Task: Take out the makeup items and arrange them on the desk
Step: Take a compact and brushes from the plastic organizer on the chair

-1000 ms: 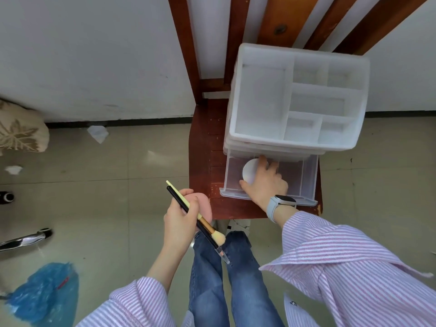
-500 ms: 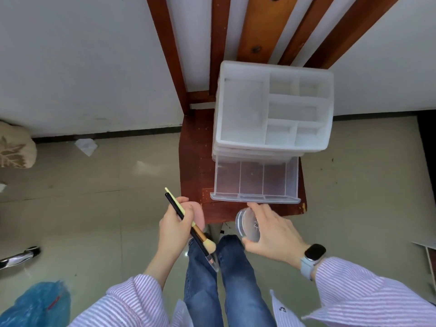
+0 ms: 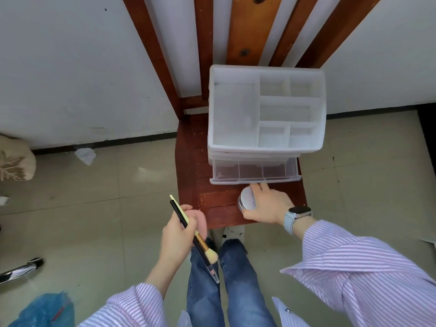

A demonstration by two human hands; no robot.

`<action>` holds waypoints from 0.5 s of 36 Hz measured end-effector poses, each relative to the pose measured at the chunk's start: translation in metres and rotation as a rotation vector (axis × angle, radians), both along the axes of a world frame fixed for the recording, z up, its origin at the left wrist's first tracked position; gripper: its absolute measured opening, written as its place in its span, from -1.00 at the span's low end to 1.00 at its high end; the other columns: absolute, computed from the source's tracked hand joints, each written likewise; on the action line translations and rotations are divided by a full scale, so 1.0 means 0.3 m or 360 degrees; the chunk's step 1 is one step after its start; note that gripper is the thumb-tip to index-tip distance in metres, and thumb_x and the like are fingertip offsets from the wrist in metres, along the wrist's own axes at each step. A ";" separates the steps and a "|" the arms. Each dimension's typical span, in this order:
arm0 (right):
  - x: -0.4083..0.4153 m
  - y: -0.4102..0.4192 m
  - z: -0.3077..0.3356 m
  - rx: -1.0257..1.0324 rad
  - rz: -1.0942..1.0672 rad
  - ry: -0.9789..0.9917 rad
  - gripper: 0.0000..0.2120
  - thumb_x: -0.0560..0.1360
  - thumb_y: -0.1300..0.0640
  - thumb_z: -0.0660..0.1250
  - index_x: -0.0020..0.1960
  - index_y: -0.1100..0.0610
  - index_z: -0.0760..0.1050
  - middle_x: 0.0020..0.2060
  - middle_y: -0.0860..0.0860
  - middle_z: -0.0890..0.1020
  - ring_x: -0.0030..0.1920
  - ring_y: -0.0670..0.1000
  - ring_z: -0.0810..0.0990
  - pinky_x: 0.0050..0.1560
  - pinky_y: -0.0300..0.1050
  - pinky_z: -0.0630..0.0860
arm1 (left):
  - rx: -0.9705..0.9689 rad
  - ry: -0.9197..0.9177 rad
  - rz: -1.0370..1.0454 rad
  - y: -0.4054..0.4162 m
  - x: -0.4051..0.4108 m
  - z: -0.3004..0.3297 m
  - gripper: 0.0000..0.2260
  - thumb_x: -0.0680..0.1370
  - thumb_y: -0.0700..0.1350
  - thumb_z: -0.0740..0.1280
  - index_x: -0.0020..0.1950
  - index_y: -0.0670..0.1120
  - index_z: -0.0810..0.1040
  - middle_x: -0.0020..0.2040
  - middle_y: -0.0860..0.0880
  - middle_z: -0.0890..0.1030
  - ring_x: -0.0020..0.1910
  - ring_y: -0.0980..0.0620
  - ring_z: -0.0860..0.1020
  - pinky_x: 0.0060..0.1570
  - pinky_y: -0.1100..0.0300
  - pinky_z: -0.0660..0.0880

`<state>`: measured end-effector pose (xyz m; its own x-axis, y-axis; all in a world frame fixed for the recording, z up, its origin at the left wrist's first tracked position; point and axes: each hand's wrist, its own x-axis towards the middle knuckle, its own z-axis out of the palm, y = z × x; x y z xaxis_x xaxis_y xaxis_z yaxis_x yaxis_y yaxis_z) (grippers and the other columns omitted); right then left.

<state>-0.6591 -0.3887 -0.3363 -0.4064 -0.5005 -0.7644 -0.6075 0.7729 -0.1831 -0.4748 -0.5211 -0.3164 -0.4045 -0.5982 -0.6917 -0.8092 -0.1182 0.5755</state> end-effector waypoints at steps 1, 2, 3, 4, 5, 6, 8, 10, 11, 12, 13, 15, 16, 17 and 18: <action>-0.016 -0.017 0.002 -0.0018 -0.0024 0.0014 -0.27 0.37 -0.23 0.25 0.41 0.08 0.14 0.30 0.11 0.33 0.18 0.19 0.47 0.05 0.00 0.42 | 0.0000 0.0003 0.0004 -0.001 -0.002 0.000 -0.83 0.55 -0.14 0.22 0.10 0.05 0.46 -0.11 0.00 0.59 -0.14 0.08 0.52 -0.15 0.19 0.42; -0.031 -0.034 0.004 -0.0038 -0.0053 0.0023 -0.27 0.37 -0.23 0.25 0.42 0.08 0.13 0.32 0.11 0.32 0.20 0.19 0.47 0.07 0.00 0.41 | -0.0003 0.0008 0.0011 -0.002 -0.005 0.001 -0.83 0.55 -0.14 0.22 0.11 0.05 0.46 -0.10 0.00 0.59 -0.13 0.08 0.52 -0.15 0.20 0.42; -0.047 -0.050 0.003 -0.0049 -0.0085 0.0027 -0.26 0.37 -0.24 0.25 0.42 0.08 0.13 0.34 0.11 0.31 0.22 0.19 0.46 0.10 0.00 0.40 | -0.0008 0.0014 0.0020 -0.004 -0.007 0.003 -0.83 0.55 -0.14 0.22 0.11 0.05 0.46 -0.09 0.00 0.59 -0.13 0.10 0.53 -0.17 0.22 0.42; -0.061 -0.066 0.006 -0.0060 -0.0113 0.0033 -0.26 0.37 -0.24 0.25 0.42 0.08 0.13 0.35 0.11 0.30 0.23 0.20 0.45 0.12 0.00 0.40 | -0.0011 0.0018 0.0027 -0.005 -0.007 0.005 -0.83 0.55 -0.15 0.23 0.11 0.05 0.47 -0.09 0.01 0.59 -0.14 0.12 0.53 -0.20 0.26 0.41; -0.073 -0.080 0.008 -0.0068 -0.0138 0.0040 -0.27 0.37 -0.24 0.25 0.42 0.08 0.14 0.35 0.11 0.30 0.22 0.20 0.45 0.12 0.00 0.40 | -0.0011 0.0018 0.0037 -0.007 -0.007 0.007 -0.83 0.55 -0.15 0.23 0.11 0.04 0.47 -0.09 0.01 0.59 -0.14 0.14 0.53 -0.21 0.30 0.40; -0.083 -0.093 0.009 -0.0088 -0.0161 0.0055 -0.29 0.38 -0.23 0.24 0.40 0.09 0.15 0.34 0.12 0.31 0.21 0.19 0.46 0.11 0.00 0.41 | -0.0012 0.0019 0.0048 -0.010 -0.007 0.008 -0.82 0.55 -0.15 0.23 0.11 0.04 0.47 -0.09 0.02 0.59 -0.14 0.15 0.53 -0.22 0.31 0.40; -0.095 -0.115 0.013 -0.0113 -0.0211 0.0085 -0.35 0.40 -0.20 0.23 0.38 0.09 0.17 0.31 0.12 0.33 0.18 0.19 0.47 0.10 0.01 0.43 | -0.0025 0.0019 0.0065 -0.016 -0.006 0.012 -0.82 0.55 -0.16 0.23 0.11 0.03 0.48 -0.10 0.05 0.58 -0.14 0.16 0.53 -0.22 0.33 0.39; -0.098 -0.129 0.014 -0.0116 -0.0265 0.0135 -0.32 0.41 -0.20 0.21 0.40 0.10 0.13 0.33 0.12 0.31 0.18 0.20 0.48 0.09 0.01 0.43 | -0.0038 0.0017 0.0075 -0.022 -0.008 0.020 -0.82 0.55 -0.16 0.23 0.11 0.03 0.48 -0.11 0.07 0.57 -0.14 0.18 0.52 -0.29 0.41 0.38; -0.096 -0.131 0.014 -0.0113 -0.0282 0.0145 -0.30 0.40 -0.20 0.22 0.41 0.10 0.11 0.34 0.12 0.30 0.18 0.20 0.48 0.09 0.01 0.43 | -0.0039 0.0025 0.0089 -0.025 -0.010 0.024 -0.83 0.55 -0.17 0.23 0.11 0.02 0.47 -0.12 0.06 0.57 -0.15 0.19 0.51 -0.35 0.47 0.37; -0.092 -0.131 0.014 -0.0115 -0.0289 0.0146 -0.29 0.40 -0.20 0.23 0.42 0.11 0.11 0.34 0.12 0.30 0.18 0.21 0.48 0.08 0.01 0.44 | -0.0040 0.0034 0.0103 -0.027 -0.012 0.030 -0.83 0.56 -0.18 0.23 0.11 0.01 0.47 -0.12 0.04 0.56 -0.16 0.20 0.51 -0.41 0.52 0.35; -0.086 -0.127 0.014 -0.0114 -0.0295 0.0136 -0.29 0.39 -0.20 0.24 0.41 0.11 0.12 0.33 0.12 0.31 0.18 0.20 0.49 0.07 0.00 0.44 | -0.0043 0.0045 0.0111 -0.029 -0.015 0.038 -0.83 0.56 -0.19 0.23 0.11 0.00 0.46 -0.13 0.04 0.55 -0.17 0.20 0.50 -0.43 0.55 0.35; -0.068 -0.115 0.026 -0.0107 -0.0310 0.0097 -0.28 0.37 -0.21 0.26 0.39 0.11 0.14 0.31 0.12 0.35 0.18 0.20 0.49 0.07 0.00 0.44 | -0.0048 0.0059 0.0117 -0.034 -0.023 0.053 -0.83 0.56 -0.20 0.23 0.11 -0.01 0.46 -0.15 0.05 0.54 -0.20 0.20 0.50 -0.44 0.56 0.35; -0.057 -0.107 0.034 -0.0105 -0.0320 0.0082 -0.27 0.37 -0.22 0.27 0.40 0.10 0.14 0.31 0.12 0.36 0.19 0.20 0.49 0.09 0.01 0.44 | -0.0051 0.0067 0.0117 -0.036 -0.027 0.061 -0.83 0.56 -0.20 0.23 0.11 -0.02 0.46 -0.16 0.05 0.54 -0.20 0.20 0.50 -0.45 0.55 0.35; -0.046 -0.098 0.049 -0.0103 -0.0341 0.0068 -0.26 0.36 -0.23 0.27 0.40 0.09 0.14 0.31 0.11 0.37 0.19 0.19 0.49 0.09 0.00 0.44 | -0.0046 0.0078 0.0120 -0.037 -0.034 0.073 -0.83 0.55 -0.21 0.22 0.11 -0.02 0.46 -0.16 0.06 0.54 -0.21 0.20 0.50 -0.45 0.55 0.35; -0.033 -0.086 0.066 -0.0110 -0.0374 0.0051 -0.26 0.36 -0.23 0.28 0.40 0.08 0.14 0.30 0.10 0.38 0.19 0.19 0.49 0.09 -0.01 0.44 | -0.0048 0.0092 0.0116 -0.039 -0.040 0.085 -0.83 0.55 -0.21 0.22 0.11 -0.02 0.46 -0.16 0.05 0.54 -0.21 0.21 0.49 -0.45 0.56 0.35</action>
